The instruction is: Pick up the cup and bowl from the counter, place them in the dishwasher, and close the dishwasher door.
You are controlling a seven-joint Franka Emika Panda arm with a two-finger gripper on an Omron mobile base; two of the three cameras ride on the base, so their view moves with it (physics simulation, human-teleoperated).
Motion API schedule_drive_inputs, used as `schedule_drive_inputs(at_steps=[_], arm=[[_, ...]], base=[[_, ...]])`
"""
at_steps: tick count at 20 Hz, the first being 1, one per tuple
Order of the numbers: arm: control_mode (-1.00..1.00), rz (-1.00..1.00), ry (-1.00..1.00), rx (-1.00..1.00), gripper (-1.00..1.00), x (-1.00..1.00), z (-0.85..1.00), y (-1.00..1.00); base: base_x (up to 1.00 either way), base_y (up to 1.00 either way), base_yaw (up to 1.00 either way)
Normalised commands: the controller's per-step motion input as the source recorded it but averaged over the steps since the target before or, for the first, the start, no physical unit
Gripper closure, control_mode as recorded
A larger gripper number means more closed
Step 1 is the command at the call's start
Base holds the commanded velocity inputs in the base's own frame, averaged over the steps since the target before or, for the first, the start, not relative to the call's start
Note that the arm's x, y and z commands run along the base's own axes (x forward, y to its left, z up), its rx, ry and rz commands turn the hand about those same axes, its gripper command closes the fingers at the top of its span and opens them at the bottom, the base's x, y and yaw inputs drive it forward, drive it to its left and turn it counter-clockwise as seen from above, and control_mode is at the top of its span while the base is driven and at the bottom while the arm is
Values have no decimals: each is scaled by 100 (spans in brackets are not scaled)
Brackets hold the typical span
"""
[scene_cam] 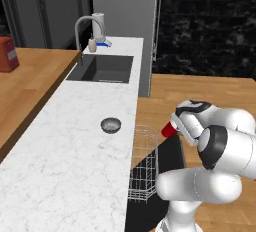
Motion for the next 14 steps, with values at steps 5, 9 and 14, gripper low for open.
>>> schedule_drive_inputs(at_steps=[5,9,14], arm=[[-100,-49,24,34,100,0,-4,0],[-100,-43,33,43,100,0,-1,0],[-100,-17,29,28,100,35,-17,14]], base=[[0,0,0],[0,0,0],[0,0,0]])
